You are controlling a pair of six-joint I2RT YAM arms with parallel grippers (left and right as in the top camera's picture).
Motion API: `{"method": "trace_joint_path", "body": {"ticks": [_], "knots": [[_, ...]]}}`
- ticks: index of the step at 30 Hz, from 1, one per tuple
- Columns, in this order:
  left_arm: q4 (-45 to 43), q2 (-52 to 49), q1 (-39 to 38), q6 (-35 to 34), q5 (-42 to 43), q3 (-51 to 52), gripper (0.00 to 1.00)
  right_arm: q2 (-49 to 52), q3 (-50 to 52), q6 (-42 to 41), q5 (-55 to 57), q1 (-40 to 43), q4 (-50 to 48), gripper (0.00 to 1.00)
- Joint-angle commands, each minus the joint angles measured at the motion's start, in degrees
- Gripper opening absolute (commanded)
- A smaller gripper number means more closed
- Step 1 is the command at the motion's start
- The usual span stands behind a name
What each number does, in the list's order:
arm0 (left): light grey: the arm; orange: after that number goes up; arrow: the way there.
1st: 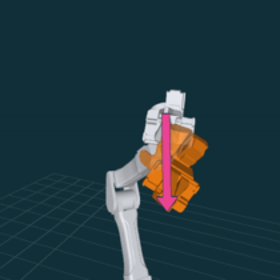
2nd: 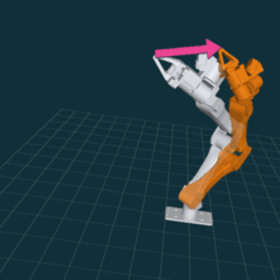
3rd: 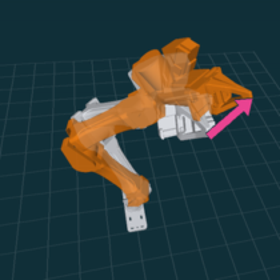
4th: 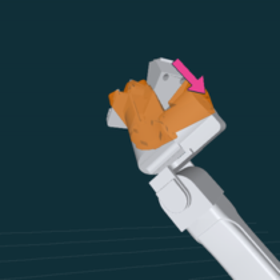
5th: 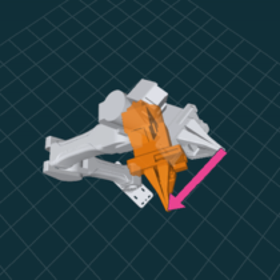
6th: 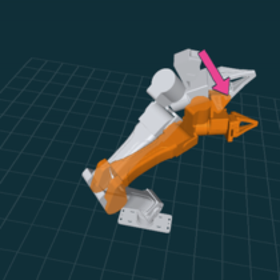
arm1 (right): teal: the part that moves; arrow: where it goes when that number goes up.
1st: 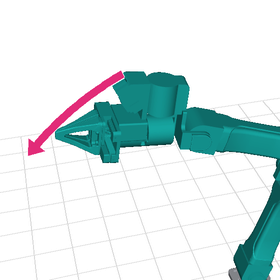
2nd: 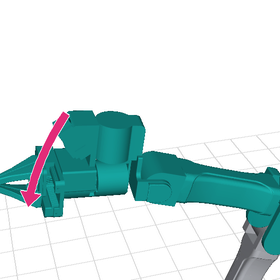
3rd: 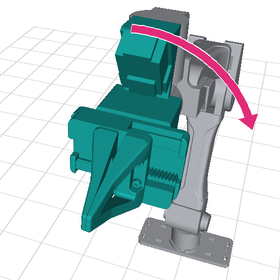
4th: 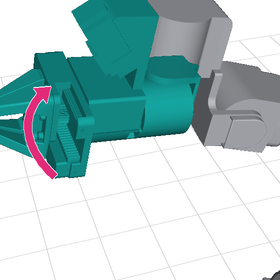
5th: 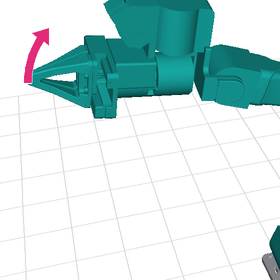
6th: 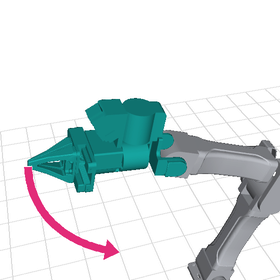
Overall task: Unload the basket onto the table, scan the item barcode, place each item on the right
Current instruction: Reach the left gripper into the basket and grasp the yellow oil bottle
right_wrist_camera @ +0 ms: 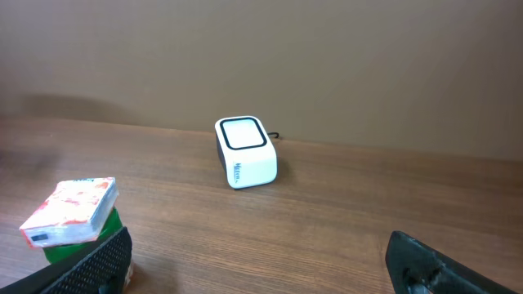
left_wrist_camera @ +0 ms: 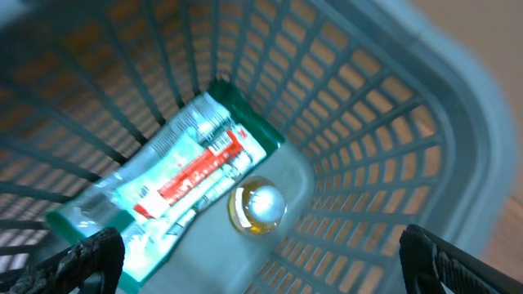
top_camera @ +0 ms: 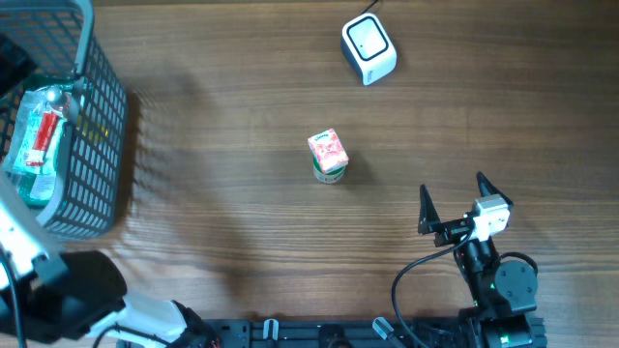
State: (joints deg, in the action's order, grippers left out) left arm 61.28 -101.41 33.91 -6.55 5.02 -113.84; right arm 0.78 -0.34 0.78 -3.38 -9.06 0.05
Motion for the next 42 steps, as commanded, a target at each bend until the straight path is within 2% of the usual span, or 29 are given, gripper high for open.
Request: {"method": "trace_joint_path", "body": {"ticks": [1, 4, 7, 9, 13, 27, 30, 32, 34, 37, 40, 42], "knots": [[0.28, -4.28, -0.09, -0.33, 3.02, 1.92, 1.0, -0.5, 0.04, 0.57, 0.5, 0.31, -0.11, 1.0], [0.28, -7.06, -0.09, -0.33, 2.86, 2.78, 0.99, -0.5, 0.02, 0.59, 0.5, 0.31, -0.13, 1.0], [0.28, -9.16, -0.09, -0.33, 2.86, 3.39, 0.95, -0.5, 0.04, 0.57, 0.5, 0.31, -0.13, 1.0], [0.28, -10.38, -0.09, -0.35, 2.89, 3.39, 0.88, -0.5, 0.04, 0.57, 0.5, 0.31, -0.13, 1.0], [0.5, -12.79, -0.33, -0.37, 2.89, 3.39, 0.84, -0.5, 0.04, 0.59, 0.5, 0.31, -0.13, 1.0], [0.57, -16.48, -0.68, -1.68, 1.14, 3.74, 0.85, -0.5, 0.04, 0.59, 0.5, 0.31, -0.13, 1.0], [-0.85, -16.48, -0.7, -3.19, 1.09, 4.85, 0.91, -0.5, 0.04, 0.57, 0.5, 0.31, -0.13, 1.0], [-1.77, -16.48, -0.68, -4.85, 1.09, 5.81, 0.91, -0.5, 0.04, 0.57, 0.5, 0.31, -0.13, 1.0], [-2.71, -16.48, -0.7, -4.85, 1.07, 6.88, 0.87, -0.5, 0.04, 0.57, 0.5, 0.31, -0.13, 1.0], [-4.48, -16.48, -0.68, -4.83, 1.07, 8.79, 0.74, -0.5, 0.04, 0.57, 0.5, 0.31, -0.13, 1.0], [-6.54, -16.48, -0.68, -4.85, 1.11, 10.75, 0.69, -0.5, 0.04, 0.57, 0.5, 0.31, -0.13, 1.0], [-7.37, -16.5, -0.68, -4.83, 1.11, 11.54, 0.53, -0.5, 0.04, 0.57, 0.5, 0.31, -0.13, 1.0]]}}
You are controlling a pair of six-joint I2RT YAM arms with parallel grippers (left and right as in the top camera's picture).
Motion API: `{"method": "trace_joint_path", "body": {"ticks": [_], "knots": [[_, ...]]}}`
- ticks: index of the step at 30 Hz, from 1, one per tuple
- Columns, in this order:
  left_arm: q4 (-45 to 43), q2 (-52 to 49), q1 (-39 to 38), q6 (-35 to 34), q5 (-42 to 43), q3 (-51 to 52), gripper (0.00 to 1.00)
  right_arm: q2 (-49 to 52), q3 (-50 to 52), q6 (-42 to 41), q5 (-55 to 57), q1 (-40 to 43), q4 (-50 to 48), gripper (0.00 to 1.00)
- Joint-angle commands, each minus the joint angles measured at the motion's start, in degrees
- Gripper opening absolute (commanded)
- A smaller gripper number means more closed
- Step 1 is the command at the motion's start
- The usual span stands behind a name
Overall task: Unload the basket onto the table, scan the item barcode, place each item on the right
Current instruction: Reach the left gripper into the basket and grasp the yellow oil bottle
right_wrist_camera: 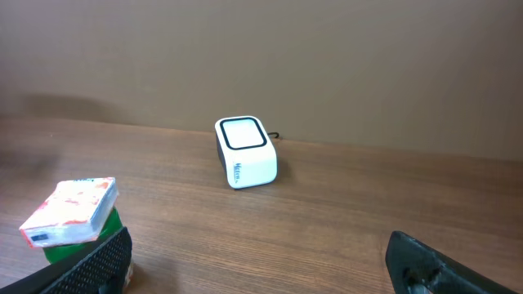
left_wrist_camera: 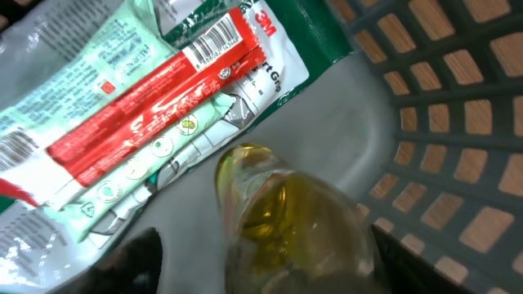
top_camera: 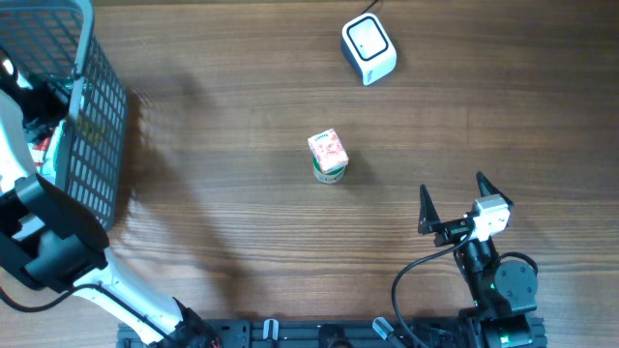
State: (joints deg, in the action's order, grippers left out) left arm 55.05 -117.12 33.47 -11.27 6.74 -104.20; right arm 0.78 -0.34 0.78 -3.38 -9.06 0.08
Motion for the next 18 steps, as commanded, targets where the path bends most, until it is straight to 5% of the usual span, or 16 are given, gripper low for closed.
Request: {"method": "trace_joint_path", "body": {"ticks": [1, 9, 18], "knots": [[-1.36, -0.79, -0.24, -0.11, -0.63, 2.1, 0.5, -0.5, 0.04, 0.59, 0.5, 0.31, -0.13, 1.0], [-1.51, -0.37, -0.2, -0.09, -0.63, 2.21, 0.24, -0.5, 0.04, 0.59, 0.5, 0.31, -0.13, 1.0], [-1.75, 9.77, -0.2, -0.13, -0.83, -1.81, 0.25, -0.5, 0.04, 0.57, 0.5, 0.31, -0.13, 1.0]]}}
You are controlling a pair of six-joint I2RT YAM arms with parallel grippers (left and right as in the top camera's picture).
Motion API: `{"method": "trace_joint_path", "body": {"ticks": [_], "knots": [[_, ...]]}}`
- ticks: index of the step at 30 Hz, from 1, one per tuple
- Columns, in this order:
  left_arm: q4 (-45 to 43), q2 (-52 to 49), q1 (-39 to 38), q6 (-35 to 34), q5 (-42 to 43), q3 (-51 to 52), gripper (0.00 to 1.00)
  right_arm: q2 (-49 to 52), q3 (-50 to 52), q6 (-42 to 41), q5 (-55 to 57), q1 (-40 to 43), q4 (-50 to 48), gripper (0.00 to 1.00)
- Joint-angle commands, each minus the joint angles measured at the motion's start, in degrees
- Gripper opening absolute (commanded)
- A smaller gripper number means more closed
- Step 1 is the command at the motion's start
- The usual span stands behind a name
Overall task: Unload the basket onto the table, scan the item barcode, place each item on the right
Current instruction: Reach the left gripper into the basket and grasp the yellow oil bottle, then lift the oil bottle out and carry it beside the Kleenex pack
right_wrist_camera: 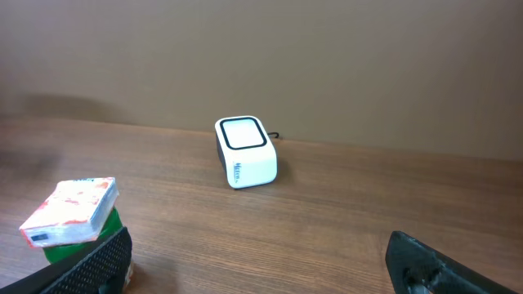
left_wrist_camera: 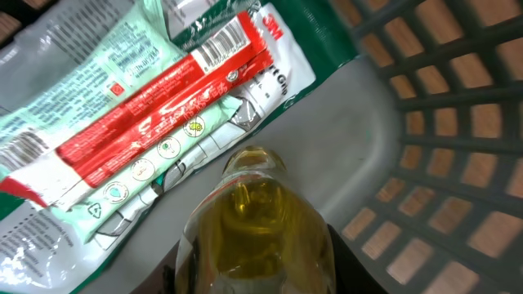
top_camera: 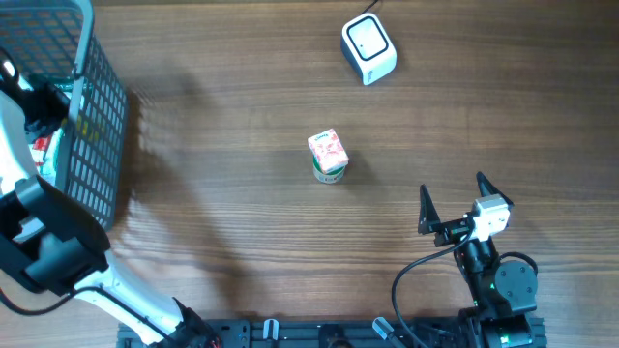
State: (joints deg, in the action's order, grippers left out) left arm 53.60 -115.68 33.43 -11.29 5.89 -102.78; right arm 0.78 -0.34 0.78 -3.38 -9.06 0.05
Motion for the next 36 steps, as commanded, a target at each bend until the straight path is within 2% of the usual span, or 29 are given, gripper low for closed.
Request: {"method": "trace_joint_path", "body": {"ticks": [1, 8, 12, 16, 20, 27, 30, 36], "knots": [[-0.39, 10.54, -0.15, -0.11, 0.02, -4.28, 0.25, -0.5, 0.04, 0.57, 0.5, 0.31, -0.11, 1.0], [-4.5, 24.79, -0.39, -4.33, 0.13, -7.17, 0.25, -0.5, 0.04, 0.59, 0.5, 0.31, -0.11, 1.0], [-4.92, 32.2, -2.14, -4.46, 3.19, -7.17, 0.25, -0.5, 0.04, 0.57, 0.5, 0.31, -0.13, 1.0], [-2.49, 38.82, -7.5, -4.39, 4.09, -7.15, 0.25, -0.5, 0.02, 0.57, 0.5, 0.31, -0.11, 1.0], [1.79, 43.08, -16.39, -4.37, 2.91, -7.15, 0.24, -0.5, 0.04, 0.57, 0.5, 0.31, -0.11, 1.0], [16.83, 41.72, -31.65, -4.37, -2.01, -7.1, 0.24, -0.5, 0.04, 0.57, 0.5, 0.31, -0.13, 1.0], [22.77, 37.97, -37.13, -4.37, -2.84, -7.08, 0.24, -0.5, 0.04, 0.57, 0.5, 0.31, -0.11, 1.0], [28.94, 28.57, -45.03, -4.37, -4.33, -7.06, 0.24, -0.5, 0.04, 0.59, 0.5, 0.31, -0.13, 1.0]]}}
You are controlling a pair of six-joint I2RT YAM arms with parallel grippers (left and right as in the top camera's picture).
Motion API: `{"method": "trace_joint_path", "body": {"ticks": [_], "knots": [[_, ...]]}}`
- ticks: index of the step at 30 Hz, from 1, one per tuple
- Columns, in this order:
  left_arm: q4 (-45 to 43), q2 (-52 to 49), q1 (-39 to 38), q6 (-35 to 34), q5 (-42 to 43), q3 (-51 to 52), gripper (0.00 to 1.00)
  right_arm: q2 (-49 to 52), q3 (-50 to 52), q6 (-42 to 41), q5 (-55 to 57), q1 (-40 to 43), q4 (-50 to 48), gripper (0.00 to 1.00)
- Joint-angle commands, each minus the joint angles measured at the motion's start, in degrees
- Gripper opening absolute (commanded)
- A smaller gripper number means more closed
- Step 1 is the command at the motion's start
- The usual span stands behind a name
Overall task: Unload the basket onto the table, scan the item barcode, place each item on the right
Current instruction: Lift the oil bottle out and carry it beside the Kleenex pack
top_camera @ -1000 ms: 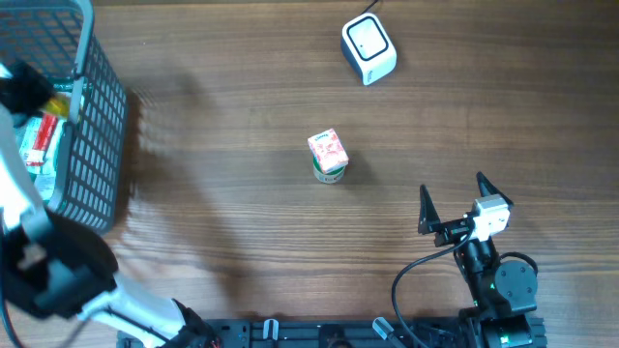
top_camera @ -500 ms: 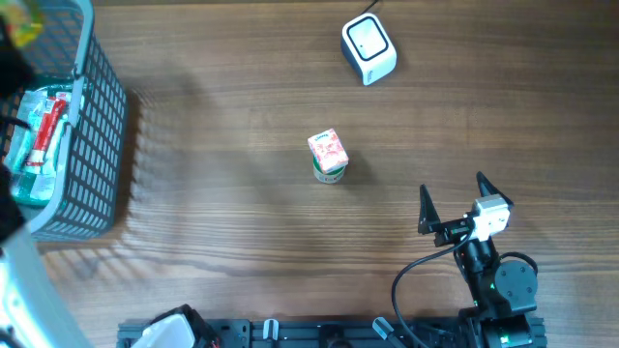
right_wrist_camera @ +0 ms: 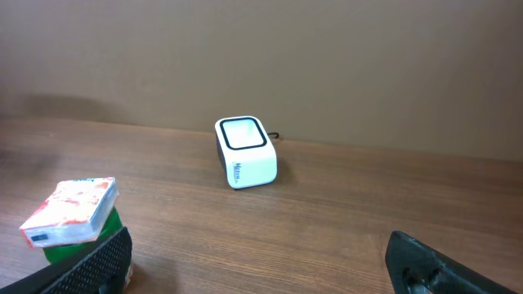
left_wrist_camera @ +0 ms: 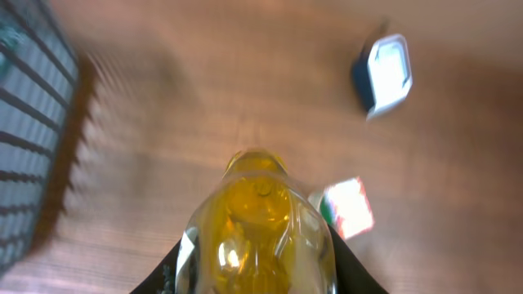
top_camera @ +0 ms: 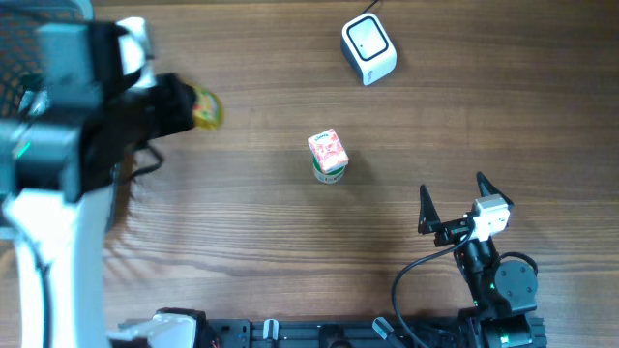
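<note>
A clear bottle of yellow liquid (left_wrist_camera: 256, 224) fills the bottom of the left wrist view, with my left gripper (left_wrist_camera: 257, 282) shut on it. From overhead the bottle (top_camera: 205, 107) hangs over the table, just right of the basket. The white barcode scanner (top_camera: 368, 48) sits at the far side, window up, also in the left wrist view as the scanner (left_wrist_camera: 384, 72) and in the right wrist view as the scanner (right_wrist_camera: 245, 152). My right gripper (top_camera: 455, 207) stands open and empty at the front right.
A small pink-and-green carton (top_camera: 328, 155) stands mid-table; the carton (right_wrist_camera: 70, 214) is by my right gripper's left finger. The grey mesh basket (left_wrist_camera: 24, 155) is at the far left, largely covered overhead by my left arm (top_camera: 58, 145).
My left gripper, which was down in the basket shut on the bottle, is now out of the basket with the bottle held over the table. The right arm has not moved.
My left gripper first hung open above the basket, over the bottle and a green packet. It was then low around the bottle, then shut on it. Now the bottle is out of the basket and over the table, facing toward the scanner.
</note>
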State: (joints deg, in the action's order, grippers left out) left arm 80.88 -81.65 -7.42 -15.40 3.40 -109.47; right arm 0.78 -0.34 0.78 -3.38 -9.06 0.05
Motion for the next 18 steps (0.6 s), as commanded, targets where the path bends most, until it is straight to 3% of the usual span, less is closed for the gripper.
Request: {"method": "trace_joint_path", "body": {"ticks": [1, 9, 18], "knots": [[2.12, -7.1, -5.29, -0.24, -1.84, -0.35, 0.25, -0.5, 0.04, 0.59, 0.5, 0.31, -0.11, 1.0], [1.75, -17.42, -12.33, -0.31, -4.28, 0.42, 0.25, -0.5, 0.04, 0.57, 0.5, 0.31, -0.11, 1.0], [-9.88, -18.93, -15.63, -0.52, -9.51, 10.29, 0.25, -0.5, 0.04, 0.57, 0.5, 0.31, -0.11, 0.99]]}}
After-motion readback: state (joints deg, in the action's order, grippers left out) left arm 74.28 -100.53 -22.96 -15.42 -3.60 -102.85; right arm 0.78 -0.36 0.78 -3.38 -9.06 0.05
